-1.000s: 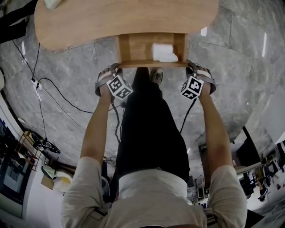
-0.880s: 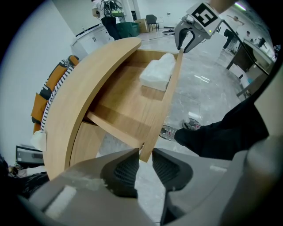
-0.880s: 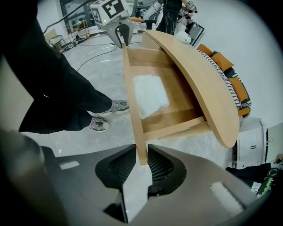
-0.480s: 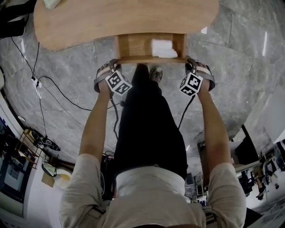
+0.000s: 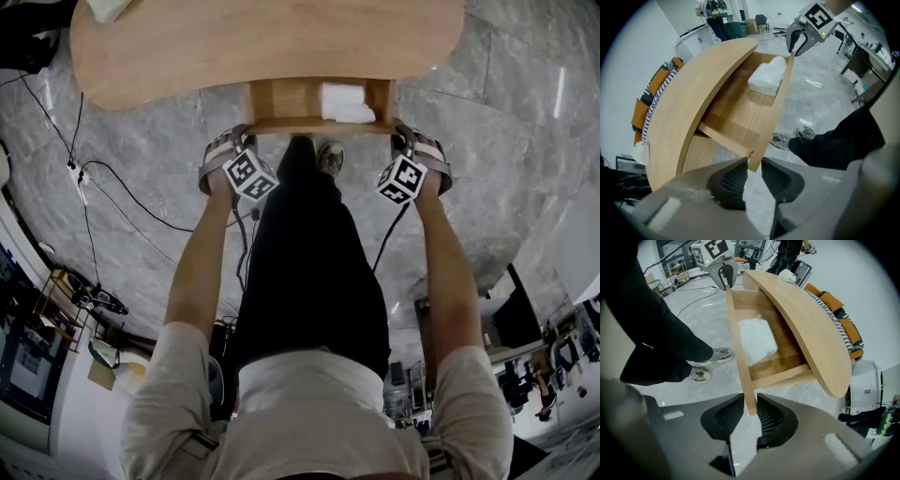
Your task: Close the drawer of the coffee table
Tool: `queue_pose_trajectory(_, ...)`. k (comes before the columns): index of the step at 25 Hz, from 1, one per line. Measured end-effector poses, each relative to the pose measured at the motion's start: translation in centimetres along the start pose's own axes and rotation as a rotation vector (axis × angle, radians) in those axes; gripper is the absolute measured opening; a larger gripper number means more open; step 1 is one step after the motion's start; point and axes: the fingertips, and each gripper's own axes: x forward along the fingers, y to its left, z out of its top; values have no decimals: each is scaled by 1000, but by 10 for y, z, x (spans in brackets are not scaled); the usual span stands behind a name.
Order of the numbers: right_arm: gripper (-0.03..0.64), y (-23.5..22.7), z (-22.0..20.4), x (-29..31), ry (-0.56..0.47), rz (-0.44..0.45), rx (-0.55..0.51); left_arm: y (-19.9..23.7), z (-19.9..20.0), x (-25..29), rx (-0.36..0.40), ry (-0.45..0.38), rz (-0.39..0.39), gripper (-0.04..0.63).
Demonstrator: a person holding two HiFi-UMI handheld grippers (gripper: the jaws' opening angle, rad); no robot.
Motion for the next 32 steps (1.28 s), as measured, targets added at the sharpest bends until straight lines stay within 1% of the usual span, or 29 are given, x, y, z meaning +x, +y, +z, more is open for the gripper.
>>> queue_pose_trajectory(3, 92, -7, 4, 2, 1, -11, 4, 5, 1, 3, -7, -1, -7, 121)
queue_pose_trajectory(10, 94, -24, 8, 5, 0, -28, 14, 21, 9, 3, -6, -5, 4, 121)
queue_pose_trajectory(16, 95, -37, 9, 8, -13, -41, 28, 31, 14, 7, -14, 6, 3, 121)
queue_pose_trajectory(21, 98, -47, 11, 9, -22, -55, 44, 38, 20, 7, -46, 3, -2, 123)
queue_pose_trajectory(24, 100, -52, 13, 11, -27, -59, 59, 44, 22, 8, -59, 5, 11, 123)
queue_pose_trajectory(27, 101, -60, 16, 12, -30, -80, 72, 56, 25, 10, -61, -2, 44, 124)
queue_pose_trajectory(32, 109, -71, 19, 13, -42, -122, 113, 66, 30, 8, -120, -32, 71, 126)
